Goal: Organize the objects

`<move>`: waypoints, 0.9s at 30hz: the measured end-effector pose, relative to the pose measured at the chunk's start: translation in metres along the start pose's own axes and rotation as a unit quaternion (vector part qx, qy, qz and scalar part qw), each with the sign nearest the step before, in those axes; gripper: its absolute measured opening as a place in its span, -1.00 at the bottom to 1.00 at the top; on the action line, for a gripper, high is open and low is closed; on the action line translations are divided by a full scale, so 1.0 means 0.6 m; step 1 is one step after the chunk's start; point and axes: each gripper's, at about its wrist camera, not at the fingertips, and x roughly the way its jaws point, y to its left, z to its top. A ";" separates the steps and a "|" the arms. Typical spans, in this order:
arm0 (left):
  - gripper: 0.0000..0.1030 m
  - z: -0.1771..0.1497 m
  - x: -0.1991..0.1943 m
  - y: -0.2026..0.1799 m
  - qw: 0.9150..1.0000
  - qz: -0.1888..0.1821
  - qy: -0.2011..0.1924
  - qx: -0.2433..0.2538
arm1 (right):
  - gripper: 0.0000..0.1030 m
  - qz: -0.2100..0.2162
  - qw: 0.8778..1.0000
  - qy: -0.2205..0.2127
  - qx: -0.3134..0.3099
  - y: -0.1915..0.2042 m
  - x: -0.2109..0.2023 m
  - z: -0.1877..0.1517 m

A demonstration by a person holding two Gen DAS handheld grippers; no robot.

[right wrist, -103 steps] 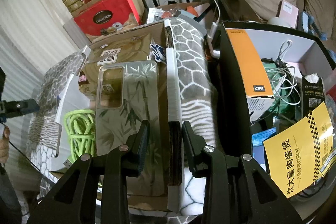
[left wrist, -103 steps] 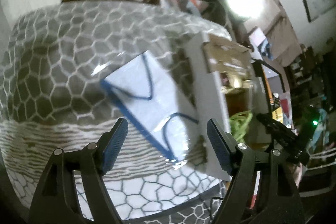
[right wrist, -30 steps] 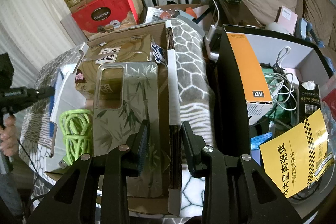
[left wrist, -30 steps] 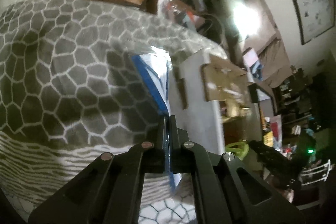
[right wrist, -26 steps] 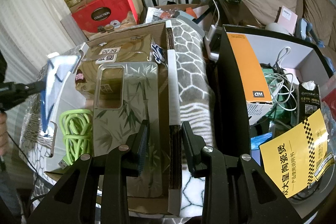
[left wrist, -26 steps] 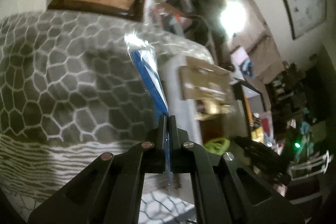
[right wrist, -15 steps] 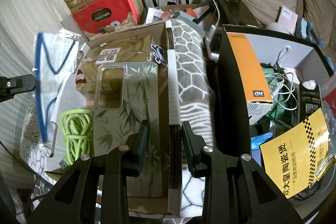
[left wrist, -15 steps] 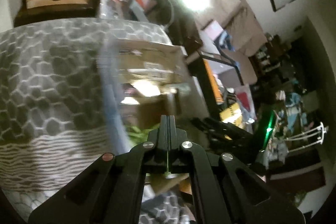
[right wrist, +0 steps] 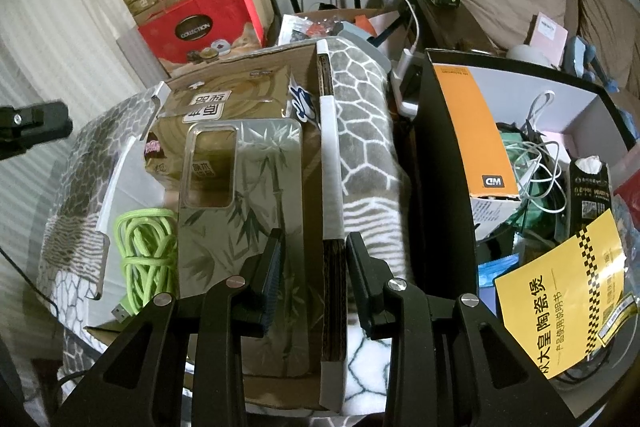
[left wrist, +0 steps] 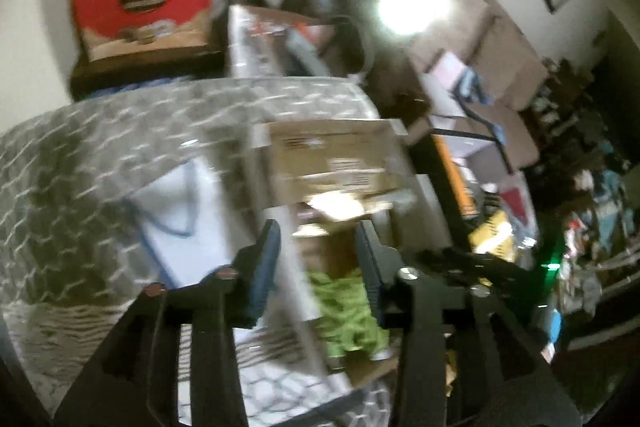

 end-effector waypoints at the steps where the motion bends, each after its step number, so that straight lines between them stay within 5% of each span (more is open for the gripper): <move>1: -0.20 -0.002 0.001 0.020 1.000 0.007 -0.001 -0.012 | -0.36 0.001 1.000 0.000 0.001 0.001 0.000 0.000; 10: 0.12 -0.048 0.046 0.162 0.993 0.023 0.027 -0.108 | -0.37 0.001 1.000 0.000 0.001 0.001 -0.001 -0.002; 22: 0.14 -0.078 0.107 0.189 0.990 0.011 0.044 -0.133 | -0.37 0.001 1.000 -0.001 0.000 0.001 -0.001 -0.003; 23: 0.13 -0.078 0.107 0.188 0.990 0.009 0.038 -0.132 | -0.37 0.001 1.000 0.000 0.000 0.001 0.000 -0.002; 27: -0.43 -0.079 0.111 0.189 0.991 0.001 0.028 -0.134 | -0.37 0.001 1.000 0.000 0.001 0.001 0.000 -0.003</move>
